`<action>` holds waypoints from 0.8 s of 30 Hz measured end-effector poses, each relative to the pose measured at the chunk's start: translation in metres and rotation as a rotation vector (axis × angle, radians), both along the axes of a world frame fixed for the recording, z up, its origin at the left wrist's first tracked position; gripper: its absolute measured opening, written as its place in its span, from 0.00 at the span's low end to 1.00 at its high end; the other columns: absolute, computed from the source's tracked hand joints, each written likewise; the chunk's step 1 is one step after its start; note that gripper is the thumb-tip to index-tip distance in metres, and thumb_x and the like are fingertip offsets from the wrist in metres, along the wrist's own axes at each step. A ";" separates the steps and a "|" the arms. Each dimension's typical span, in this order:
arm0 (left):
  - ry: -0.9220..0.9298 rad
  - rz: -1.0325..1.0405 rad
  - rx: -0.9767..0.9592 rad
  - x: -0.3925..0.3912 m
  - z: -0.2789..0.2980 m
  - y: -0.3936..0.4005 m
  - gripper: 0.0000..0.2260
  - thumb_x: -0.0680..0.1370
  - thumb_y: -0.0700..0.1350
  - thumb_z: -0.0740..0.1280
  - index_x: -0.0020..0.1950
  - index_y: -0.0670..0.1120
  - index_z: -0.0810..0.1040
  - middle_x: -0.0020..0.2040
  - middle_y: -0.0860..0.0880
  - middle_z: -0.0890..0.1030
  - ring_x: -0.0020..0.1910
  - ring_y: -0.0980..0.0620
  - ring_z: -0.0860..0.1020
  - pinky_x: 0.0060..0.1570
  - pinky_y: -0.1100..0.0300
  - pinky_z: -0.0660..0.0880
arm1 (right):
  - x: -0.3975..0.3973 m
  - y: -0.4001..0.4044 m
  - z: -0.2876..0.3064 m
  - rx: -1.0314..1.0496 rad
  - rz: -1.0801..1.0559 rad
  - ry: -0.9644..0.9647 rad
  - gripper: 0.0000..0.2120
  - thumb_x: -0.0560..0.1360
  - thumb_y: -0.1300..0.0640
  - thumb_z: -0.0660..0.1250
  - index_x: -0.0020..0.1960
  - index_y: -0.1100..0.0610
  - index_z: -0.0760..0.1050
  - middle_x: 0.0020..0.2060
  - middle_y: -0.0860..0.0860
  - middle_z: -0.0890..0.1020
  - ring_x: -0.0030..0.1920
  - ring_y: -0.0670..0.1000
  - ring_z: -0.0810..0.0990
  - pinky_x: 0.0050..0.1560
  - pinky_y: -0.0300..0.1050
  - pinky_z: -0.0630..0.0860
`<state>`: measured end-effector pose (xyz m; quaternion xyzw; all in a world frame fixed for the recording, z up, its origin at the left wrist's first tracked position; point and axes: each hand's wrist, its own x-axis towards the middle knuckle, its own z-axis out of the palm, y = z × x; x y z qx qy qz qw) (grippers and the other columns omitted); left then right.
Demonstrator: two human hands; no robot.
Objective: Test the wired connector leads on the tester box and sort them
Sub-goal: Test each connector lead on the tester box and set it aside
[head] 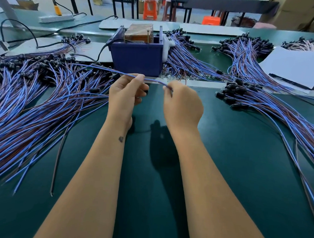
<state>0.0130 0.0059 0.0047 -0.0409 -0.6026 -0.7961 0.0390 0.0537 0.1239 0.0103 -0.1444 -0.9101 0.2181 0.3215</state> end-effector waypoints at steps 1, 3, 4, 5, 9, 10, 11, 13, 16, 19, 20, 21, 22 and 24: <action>0.012 -0.034 -0.025 0.001 0.000 -0.001 0.06 0.78 0.44 0.69 0.42 0.51 0.81 0.35 0.53 0.82 0.32 0.57 0.76 0.36 0.64 0.69 | 0.000 0.000 0.000 -0.079 0.006 0.074 0.09 0.79 0.55 0.61 0.52 0.53 0.80 0.44 0.51 0.82 0.44 0.55 0.78 0.32 0.45 0.59; 0.058 -0.110 -0.117 0.003 0.000 -0.001 0.05 0.77 0.42 0.70 0.43 0.50 0.83 0.37 0.53 0.83 0.34 0.58 0.76 0.36 0.65 0.68 | 0.000 0.004 0.003 -0.443 0.079 0.242 0.09 0.75 0.58 0.62 0.50 0.53 0.81 0.42 0.49 0.83 0.42 0.49 0.78 0.38 0.41 0.65; 0.097 -0.141 -0.188 0.004 -0.001 0.001 0.05 0.76 0.41 0.71 0.44 0.50 0.84 0.36 0.53 0.83 0.34 0.59 0.76 0.36 0.66 0.68 | 0.000 0.006 0.005 -0.659 0.116 0.319 0.10 0.73 0.58 0.62 0.47 0.52 0.81 0.39 0.47 0.82 0.40 0.47 0.78 0.40 0.39 0.68; 0.139 -0.170 -0.259 0.006 -0.003 0.004 0.04 0.75 0.39 0.72 0.45 0.48 0.85 0.35 0.53 0.83 0.35 0.59 0.76 0.37 0.67 0.70 | 0.000 0.009 0.006 -0.818 0.120 0.390 0.09 0.72 0.59 0.62 0.44 0.52 0.81 0.36 0.46 0.82 0.38 0.46 0.78 0.41 0.39 0.72; 0.256 -0.347 -0.496 0.017 -0.010 0.020 0.07 0.73 0.34 0.74 0.49 0.42 0.86 0.40 0.46 0.85 0.38 0.57 0.78 0.43 0.65 0.75 | -0.003 0.023 0.001 -0.837 0.033 0.397 0.10 0.76 0.65 0.62 0.44 0.53 0.79 0.34 0.48 0.82 0.38 0.48 0.81 0.47 0.46 0.79; 0.286 -0.391 -0.584 0.019 -0.013 0.023 0.08 0.72 0.33 0.73 0.49 0.43 0.86 0.39 0.48 0.85 0.35 0.59 0.77 0.41 0.66 0.75 | -0.004 0.025 -0.001 -0.857 0.030 0.388 0.11 0.76 0.66 0.62 0.44 0.52 0.77 0.34 0.48 0.81 0.36 0.48 0.82 0.48 0.48 0.80; 0.327 -0.417 -0.685 0.019 -0.015 0.026 0.09 0.72 0.33 0.72 0.47 0.45 0.87 0.38 0.51 0.85 0.34 0.60 0.77 0.41 0.66 0.75 | -0.006 0.028 -0.004 -0.882 0.027 0.378 0.12 0.77 0.67 0.61 0.45 0.50 0.74 0.34 0.48 0.81 0.35 0.47 0.82 0.49 0.49 0.80; 0.398 -0.431 -0.837 0.019 -0.018 0.028 0.12 0.72 0.33 0.70 0.45 0.49 0.87 0.38 0.55 0.85 0.37 0.60 0.80 0.45 0.65 0.76 | -0.007 0.033 -0.010 -0.916 0.008 0.335 0.13 0.77 0.67 0.60 0.49 0.48 0.70 0.34 0.47 0.82 0.34 0.48 0.82 0.49 0.50 0.79; 0.385 -0.326 -0.896 0.018 -0.020 0.027 0.12 0.72 0.37 0.71 0.43 0.56 0.85 0.34 0.61 0.81 0.35 0.62 0.77 0.44 0.65 0.72 | -0.007 0.043 -0.017 -0.910 -0.005 0.235 0.10 0.78 0.66 0.59 0.52 0.51 0.71 0.35 0.45 0.82 0.33 0.48 0.80 0.45 0.47 0.78; 0.391 -0.089 -0.929 0.014 -0.021 0.021 0.11 0.73 0.38 0.68 0.46 0.54 0.84 0.42 0.60 0.80 0.36 0.59 0.73 0.44 0.60 0.71 | -0.002 0.060 -0.019 -0.850 -0.019 0.139 0.10 0.78 0.66 0.59 0.49 0.52 0.73 0.36 0.45 0.82 0.37 0.52 0.82 0.46 0.48 0.78; 0.383 -0.012 -0.940 0.012 -0.021 0.017 0.11 0.73 0.38 0.67 0.49 0.52 0.84 0.49 0.57 0.80 0.42 0.55 0.75 0.48 0.59 0.72 | 0.000 0.068 -0.018 -0.816 -0.033 0.115 0.10 0.77 0.66 0.59 0.48 0.52 0.73 0.36 0.46 0.82 0.40 0.54 0.82 0.48 0.51 0.79; 0.356 0.064 -0.965 0.009 -0.020 0.013 0.12 0.73 0.38 0.67 0.52 0.50 0.84 0.54 0.53 0.79 0.49 0.52 0.76 0.52 0.57 0.73 | 0.003 0.078 -0.016 -0.778 -0.055 0.090 0.11 0.77 0.66 0.59 0.47 0.52 0.73 0.36 0.46 0.82 0.42 0.56 0.83 0.51 0.54 0.79; 0.318 0.131 -1.006 0.006 -0.020 0.009 0.13 0.74 0.39 0.67 0.55 0.50 0.83 0.59 0.51 0.78 0.55 0.48 0.75 0.55 0.56 0.72 | 0.006 0.089 -0.015 -0.738 -0.077 0.068 0.11 0.76 0.66 0.59 0.46 0.51 0.74 0.37 0.47 0.82 0.44 0.56 0.83 0.52 0.56 0.79; 0.225 0.197 -1.118 0.001 -0.021 0.004 0.17 0.75 0.41 0.66 0.62 0.51 0.80 0.68 0.49 0.73 0.64 0.44 0.69 0.60 0.53 0.69 | 0.014 0.113 -0.010 -0.654 -0.123 0.022 0.12 0.75 0.66 0.59 0.46 0.51 0.76 0.39 0.48 0.83 0.47 0.55 0.82 0.52 0.53 0.78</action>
